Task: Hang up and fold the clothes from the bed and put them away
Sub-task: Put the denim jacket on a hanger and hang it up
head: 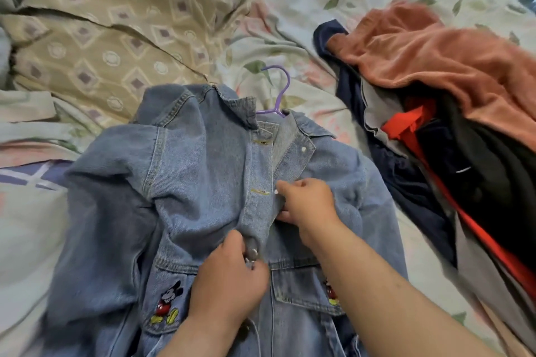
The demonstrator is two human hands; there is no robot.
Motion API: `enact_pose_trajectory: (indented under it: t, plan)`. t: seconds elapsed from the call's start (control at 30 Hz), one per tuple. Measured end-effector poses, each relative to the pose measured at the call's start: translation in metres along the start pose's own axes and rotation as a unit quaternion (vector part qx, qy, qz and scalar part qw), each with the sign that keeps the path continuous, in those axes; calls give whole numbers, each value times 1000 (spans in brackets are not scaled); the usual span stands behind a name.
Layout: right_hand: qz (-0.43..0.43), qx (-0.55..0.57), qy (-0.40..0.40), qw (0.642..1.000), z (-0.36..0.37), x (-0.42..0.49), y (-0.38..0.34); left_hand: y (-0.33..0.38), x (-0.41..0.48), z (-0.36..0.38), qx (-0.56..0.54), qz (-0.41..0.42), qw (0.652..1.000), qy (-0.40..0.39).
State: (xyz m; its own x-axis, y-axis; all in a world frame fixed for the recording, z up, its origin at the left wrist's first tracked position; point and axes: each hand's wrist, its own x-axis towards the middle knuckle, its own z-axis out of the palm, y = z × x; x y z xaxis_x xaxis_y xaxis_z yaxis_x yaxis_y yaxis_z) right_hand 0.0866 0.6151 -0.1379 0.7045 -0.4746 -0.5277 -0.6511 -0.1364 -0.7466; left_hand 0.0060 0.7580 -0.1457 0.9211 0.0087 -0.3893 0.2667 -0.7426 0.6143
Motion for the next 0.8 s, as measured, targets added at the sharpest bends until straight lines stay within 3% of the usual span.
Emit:
enact_pose_trajectory:
  t: [0.17, 0.4, 0.5, 0.53, 0.6, 0.67, 0.8]
  plan:
    - [-199, -122, 50, 971, 19, 11, -32, 9, -15, -11, -19, 17, 1000, -2]
    - [-206, -297, -64, 930, 36, 30, -31, 10, -7, -3, 61, 38, 994, -81]
    - [-221, -268, -103, 932, 33, 33, -26, 12, 2, -1, 90, 35, 988, -122]
    - [-216, -228, -123, 941, 29, 35, -23, 13, 5, -4, 89, 19, 989, -117]
    - [-204, -186, -160, 948, 20, 32, -16, 13, 17, -11, 73, 12, 997, -25]
    - [-214, -179, -159, 947, 16, 30, -4, 14, 33, -17, 14, 63, 995, 71]
    - [-205, -139, -106, 963, 17, 33, 12, 30, 68, -23, 37, 140, 985, 89]
